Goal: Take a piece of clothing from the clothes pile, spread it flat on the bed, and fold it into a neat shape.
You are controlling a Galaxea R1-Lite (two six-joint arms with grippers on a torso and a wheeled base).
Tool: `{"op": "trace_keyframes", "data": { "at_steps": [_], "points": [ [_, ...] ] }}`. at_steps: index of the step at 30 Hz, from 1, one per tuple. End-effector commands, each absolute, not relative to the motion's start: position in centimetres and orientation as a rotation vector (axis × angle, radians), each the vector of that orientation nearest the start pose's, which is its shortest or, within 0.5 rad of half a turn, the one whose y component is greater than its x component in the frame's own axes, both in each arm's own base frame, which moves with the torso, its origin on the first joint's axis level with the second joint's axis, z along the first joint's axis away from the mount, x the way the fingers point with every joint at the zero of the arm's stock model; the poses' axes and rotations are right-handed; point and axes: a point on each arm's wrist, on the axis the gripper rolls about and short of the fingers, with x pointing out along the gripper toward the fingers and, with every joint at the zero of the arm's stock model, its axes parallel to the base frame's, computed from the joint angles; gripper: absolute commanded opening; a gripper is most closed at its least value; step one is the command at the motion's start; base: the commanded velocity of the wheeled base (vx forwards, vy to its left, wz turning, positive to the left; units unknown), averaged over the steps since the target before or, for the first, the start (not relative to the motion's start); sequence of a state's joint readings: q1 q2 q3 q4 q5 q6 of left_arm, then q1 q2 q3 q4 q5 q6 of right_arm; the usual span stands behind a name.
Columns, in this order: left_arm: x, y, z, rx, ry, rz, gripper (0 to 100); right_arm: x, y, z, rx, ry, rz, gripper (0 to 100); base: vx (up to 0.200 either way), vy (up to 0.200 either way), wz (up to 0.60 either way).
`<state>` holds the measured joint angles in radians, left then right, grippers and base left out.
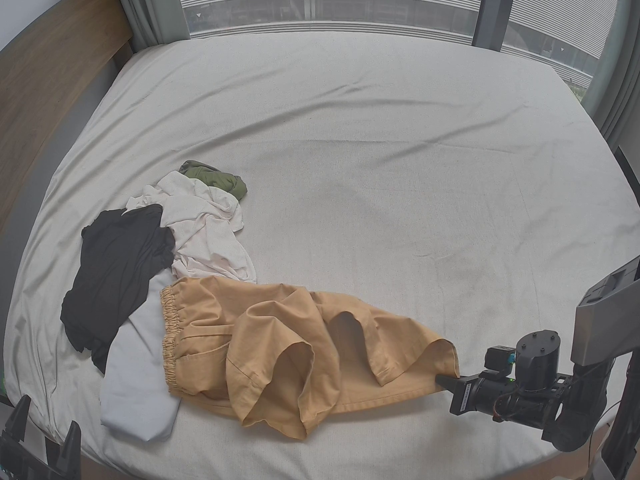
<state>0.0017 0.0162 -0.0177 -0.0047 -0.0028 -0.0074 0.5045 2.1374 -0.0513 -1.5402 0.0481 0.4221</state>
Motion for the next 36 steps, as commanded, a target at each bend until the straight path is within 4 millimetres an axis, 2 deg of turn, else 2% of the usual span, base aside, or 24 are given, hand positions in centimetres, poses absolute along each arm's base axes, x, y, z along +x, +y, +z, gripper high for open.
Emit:
{"op": "trace_keyframes", "data": {
  "at_steps": [1,21,28,36],
  "points": [
    [-2.3,0.0,7.6,-0.008,-0.005,-0.002,100,19.6,10.5,1.1,0.276,0.65,0.393,0,0.0,0.0,0.0],
    [-2.3,0.0,7.6,-0.008,-0.005,-0.002,100,19.8,7.9,2.3,0.309,0.614,0.293,0,0.0,0.0,0.0],
    [-2.3,0.0,7.6,-0.008,-0.005,-0.002,100,18.3,7.3,2.5,0.252,0.727,0.275,0,0.0,0.0,0.0],
    [-2.3,0.0,7.6,-0.008,-0.005,-0.002,100,18.0,6.3,2.4,0.243,0.772,0.226,0,0.0,0.0,0.0]
  ]
}}
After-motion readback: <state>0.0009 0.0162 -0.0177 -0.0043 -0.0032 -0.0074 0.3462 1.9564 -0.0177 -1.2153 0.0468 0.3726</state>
